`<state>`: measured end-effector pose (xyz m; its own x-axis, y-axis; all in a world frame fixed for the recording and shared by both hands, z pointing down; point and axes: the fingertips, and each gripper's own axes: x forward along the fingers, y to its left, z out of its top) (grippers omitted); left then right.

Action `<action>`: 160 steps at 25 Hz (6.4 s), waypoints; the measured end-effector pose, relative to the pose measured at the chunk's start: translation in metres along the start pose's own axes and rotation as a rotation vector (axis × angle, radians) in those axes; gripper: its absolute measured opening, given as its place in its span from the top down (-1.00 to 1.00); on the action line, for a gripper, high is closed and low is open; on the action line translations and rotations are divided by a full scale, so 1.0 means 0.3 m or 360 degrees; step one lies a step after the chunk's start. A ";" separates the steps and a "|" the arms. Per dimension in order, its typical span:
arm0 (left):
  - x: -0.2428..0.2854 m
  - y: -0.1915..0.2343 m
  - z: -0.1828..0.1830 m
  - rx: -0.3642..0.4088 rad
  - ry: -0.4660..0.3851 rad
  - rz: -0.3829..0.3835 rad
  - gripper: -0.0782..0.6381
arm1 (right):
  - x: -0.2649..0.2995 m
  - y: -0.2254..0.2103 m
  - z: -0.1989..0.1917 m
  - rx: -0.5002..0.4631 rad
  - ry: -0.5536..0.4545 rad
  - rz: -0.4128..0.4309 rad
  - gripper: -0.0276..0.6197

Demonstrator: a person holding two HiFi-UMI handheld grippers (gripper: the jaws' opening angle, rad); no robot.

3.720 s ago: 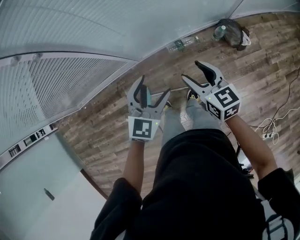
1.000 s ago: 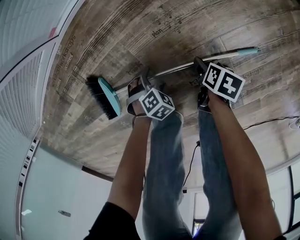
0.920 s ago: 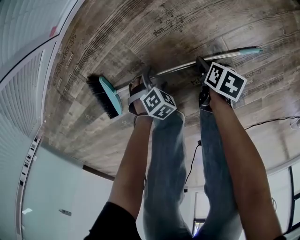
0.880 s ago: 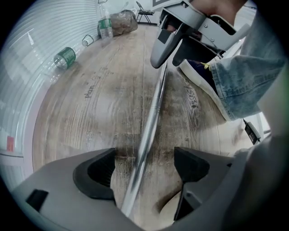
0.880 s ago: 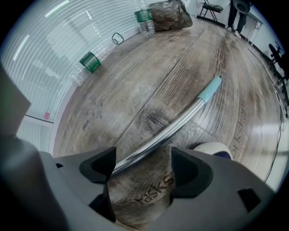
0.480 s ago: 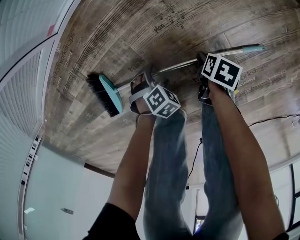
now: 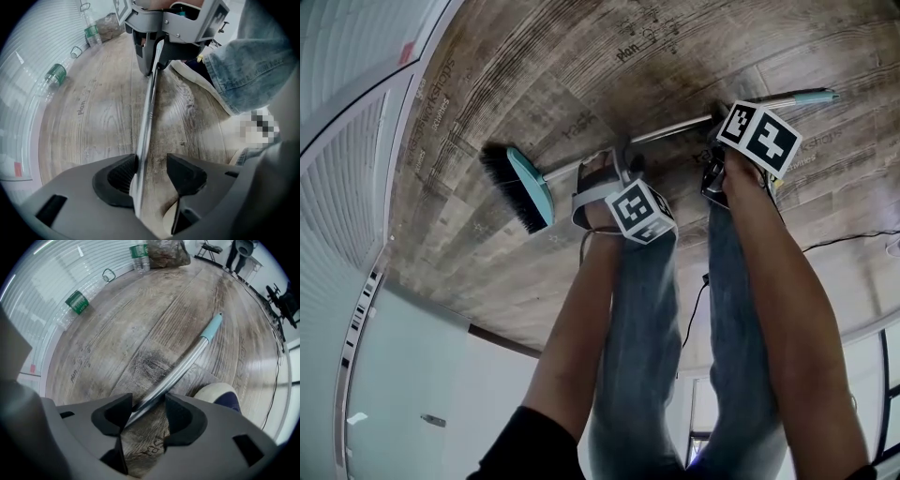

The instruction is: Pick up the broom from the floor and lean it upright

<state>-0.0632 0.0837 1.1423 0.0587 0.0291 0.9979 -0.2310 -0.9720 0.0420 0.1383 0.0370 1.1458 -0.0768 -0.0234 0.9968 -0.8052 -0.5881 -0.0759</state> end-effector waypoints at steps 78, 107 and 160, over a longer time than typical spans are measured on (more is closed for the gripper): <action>-2.573 1.032 -0.794 -0.1354 -0.1811 0.0931 0.23 | -1.947 2.050 -0.596 -0.2256 -0.0575 0.1415 0.64; -2.358 1.247 -0.797 -0.1400 -0.1575 0.0745 0.52 | -1.726 2.174 -0.607 -0.2171 -0.0224 0.1283 0.64; -3.008 0.453 -0.503 -0.1937 -0.1642 0.1218 0.38 | -2.912 0.968 -0.011 -0.2547 -0.0712 0.1614 0.86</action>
<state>-0.2940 -0.0397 0.2552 0.0216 -0.9182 0.3954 -0.9932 0.0257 0.1139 -0.0303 -0.1105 0.2528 -0.8594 -0.1492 0.4890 -0.2909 0.9293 -0.2277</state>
